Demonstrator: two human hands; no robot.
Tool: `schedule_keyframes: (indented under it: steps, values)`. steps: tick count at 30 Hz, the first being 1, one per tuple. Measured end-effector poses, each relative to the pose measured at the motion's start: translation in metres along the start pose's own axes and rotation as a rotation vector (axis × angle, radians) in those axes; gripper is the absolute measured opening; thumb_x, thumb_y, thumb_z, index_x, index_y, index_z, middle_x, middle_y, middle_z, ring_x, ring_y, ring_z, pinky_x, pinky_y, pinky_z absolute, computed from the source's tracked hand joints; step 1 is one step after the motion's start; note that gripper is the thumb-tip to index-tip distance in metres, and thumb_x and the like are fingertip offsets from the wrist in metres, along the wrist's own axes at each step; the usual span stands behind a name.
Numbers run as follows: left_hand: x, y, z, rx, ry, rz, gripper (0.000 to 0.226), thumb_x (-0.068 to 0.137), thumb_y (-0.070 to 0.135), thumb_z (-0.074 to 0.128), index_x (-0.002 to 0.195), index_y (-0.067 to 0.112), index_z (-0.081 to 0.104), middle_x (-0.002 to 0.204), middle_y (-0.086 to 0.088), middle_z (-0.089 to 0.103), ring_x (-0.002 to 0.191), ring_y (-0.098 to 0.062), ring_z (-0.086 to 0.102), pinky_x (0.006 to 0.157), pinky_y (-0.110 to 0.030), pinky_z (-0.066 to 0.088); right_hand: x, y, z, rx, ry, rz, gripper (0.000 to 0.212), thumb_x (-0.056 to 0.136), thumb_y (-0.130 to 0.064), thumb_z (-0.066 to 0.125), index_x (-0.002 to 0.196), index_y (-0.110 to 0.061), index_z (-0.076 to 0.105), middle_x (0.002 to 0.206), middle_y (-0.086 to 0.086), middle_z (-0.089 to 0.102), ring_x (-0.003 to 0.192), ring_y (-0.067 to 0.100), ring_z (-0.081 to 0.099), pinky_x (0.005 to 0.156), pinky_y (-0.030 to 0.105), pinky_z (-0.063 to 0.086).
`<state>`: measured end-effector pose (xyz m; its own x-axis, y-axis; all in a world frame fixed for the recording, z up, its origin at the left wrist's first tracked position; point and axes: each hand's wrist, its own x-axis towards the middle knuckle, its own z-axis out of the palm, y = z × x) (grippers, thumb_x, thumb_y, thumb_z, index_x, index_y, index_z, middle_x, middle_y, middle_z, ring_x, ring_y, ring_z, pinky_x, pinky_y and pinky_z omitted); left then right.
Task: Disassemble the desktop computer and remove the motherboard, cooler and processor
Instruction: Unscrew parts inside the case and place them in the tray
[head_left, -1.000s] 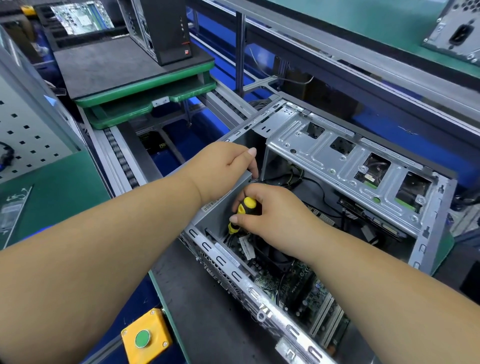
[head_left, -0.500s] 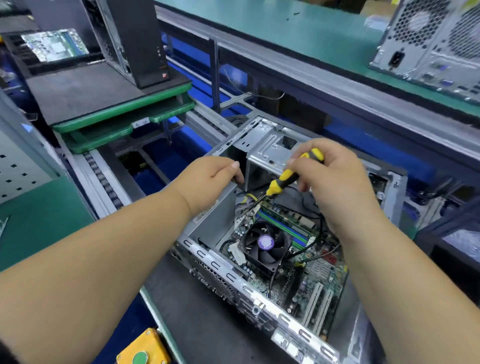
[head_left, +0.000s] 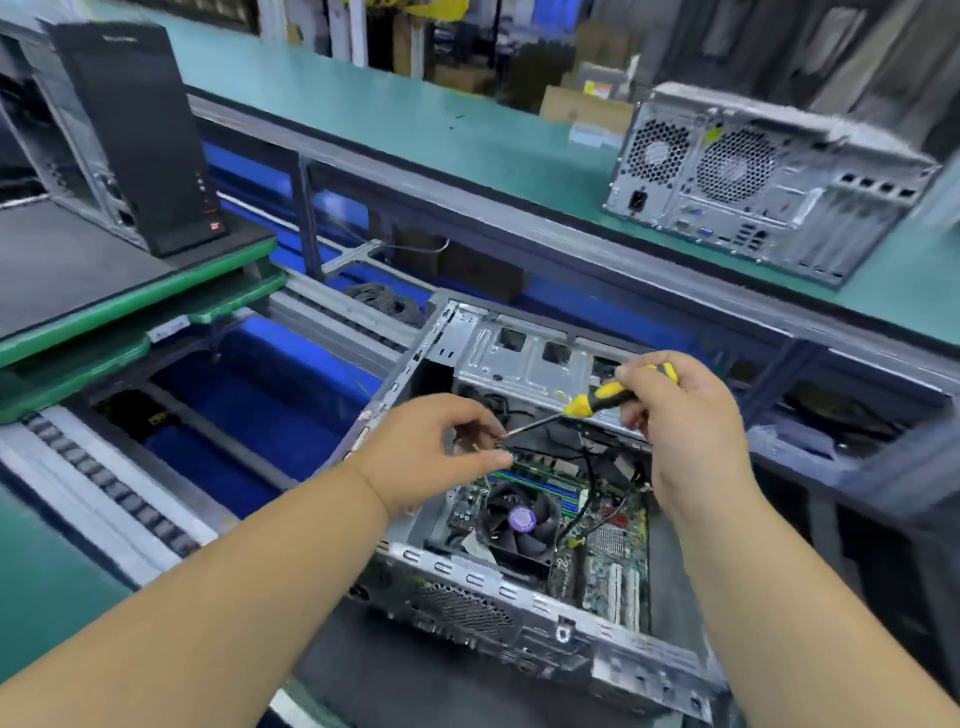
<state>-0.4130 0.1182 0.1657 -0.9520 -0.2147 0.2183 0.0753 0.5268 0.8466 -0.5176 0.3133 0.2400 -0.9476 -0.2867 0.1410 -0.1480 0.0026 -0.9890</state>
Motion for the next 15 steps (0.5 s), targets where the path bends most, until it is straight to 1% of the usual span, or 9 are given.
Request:
schedule_keyframes:
  steps: [3,4,6,7,9,12,14,15]
  values:
    - [0.003,-0.006,0.000,0.011,0.000,-0.017,0.011,0.077,0.035,0.077,0.085,0.030,0.072,0.082,0.011,0.067,0.080,-0.006,0.064,0.076,-0.029,0.054,-0.009,0.001,0.010,-0.054,0.055,0.017,0.004,0.069,-0.028,0.065,0.065,-0.029,0.066,0.056,-0.007,0.060,0.047,0.010,0.049,0.055,0.029,0.039]
    - [0.003,-0.008,0.000,-0.004,-0.003,-0.025,0.007,0.079,0.034,0.076,0.082,0.030,0.072,0.080,0.009,0.067,0.077,-0.007,0.064,0.073,-0.031,0.055,-0.011,0.001,0.013,-0.071,0.074,0.021,0.002,0.068,-0.030,0.066,0.066,-0.029,0.067,0.055,-0.007,0.059,0.048,0.011,0.049,0.056,0.031,0.039]
    - [0.005,-0.012,0.000,-0.055,0.002,-0.050,0.004,0.081,0.030,0.075,0.079,0.028,0.073,0.076,0.006,0.068,0.074,-0.012,0.064,0.068,-0.034,0.054,-0.015,0.002,0.016,-0.077,0.114,0.031,0.004,0.066,-0.033,0.067,0.067,-0.029,0.067,0.056,-0.007,0.059,0.049,0.011,0.048,0.054,0.027,0.040]
    - [0.006,-0.013,0.000,-0.071,0.007,-0.058,0.003,0.080,0.030,0.076,0.079,0.029,0.073,0.075,0.006,0.069,0.073,-0.013,0.064,0.067,-0.034,0.054,-0.017,0.001,0.017,-0.066,0.135,0.039,0.003,0.066,-0.032,0.067,0.067,-0.030,0.067,0.058,-0.006,0.060,0.049,0.011,0.049,0.053,0.025,0.041]
    - [0.007,-0.015,0.001,-0.079,0.017,-0.053,0.005,0.080,0.029,0.076,0.078,0.033,0.073,0.074,0.009,0.070,0.074,-0.008,0.064,0.066,-0.029,0.053,-0.022,0.000,0.017,-0.052,0.169,0.051,0.002,0.067,-0.030,0.066,0.068,-0.029,0.068,0.063,-0.005,0.064,0.049,0.010,0.050,0.052,0.023,0.041]
    - [0.006,-0.014,0.001,-0.072,0.047,-0.046,0.010,0.081,0.028,0.075,0.076,0.037,0.072,0.076,0.020,0.069,0.075,0.001,0.062,0.066,-0.014,0.048,-0.035,-0.003,0.008,-0.070,0.247,0.031,0.006,0.069,-0.031,0.065,0.073,-0.028,0.069,0.066,-0.003,0.065,0.052,0.009,0.053,0.051,0.020,0.044]
    - [0.003,-0.006,0.004,-0.054,0.060,0.000,0.012,0.082,0.027,0.074,0.077,0.038,0.073,0.079,0.022,0.067,0.078,0.003,0.061,0.069,-0.011,0.046,-0.044,-0.007,-0.004,-0.102,0.320,-0.004,0.010,0.073,-0.032,0.065,0.079,-0.026,0.069,0.065,-0.003,0.063,0.056,0.010,0.056,0.057,0.026,0.045]
    - [0.001,0.000,0.008,-0.038,0.035,0.042,0.012,0.083,0.026,0.073,0.079,0.038,0.073,0.081,0.021,0.067,0.081,0.004,0.060,0.072,-0.012,0.047,-0.050,-0.010,-0.012,-0.121,0.353,-0.022,0.011,0.075,-0.033,0.064,0.082,-0.025,0.069,0.064,-0.004,0.063,0.057,0.009,0.056,0.060,0.029,0.045]
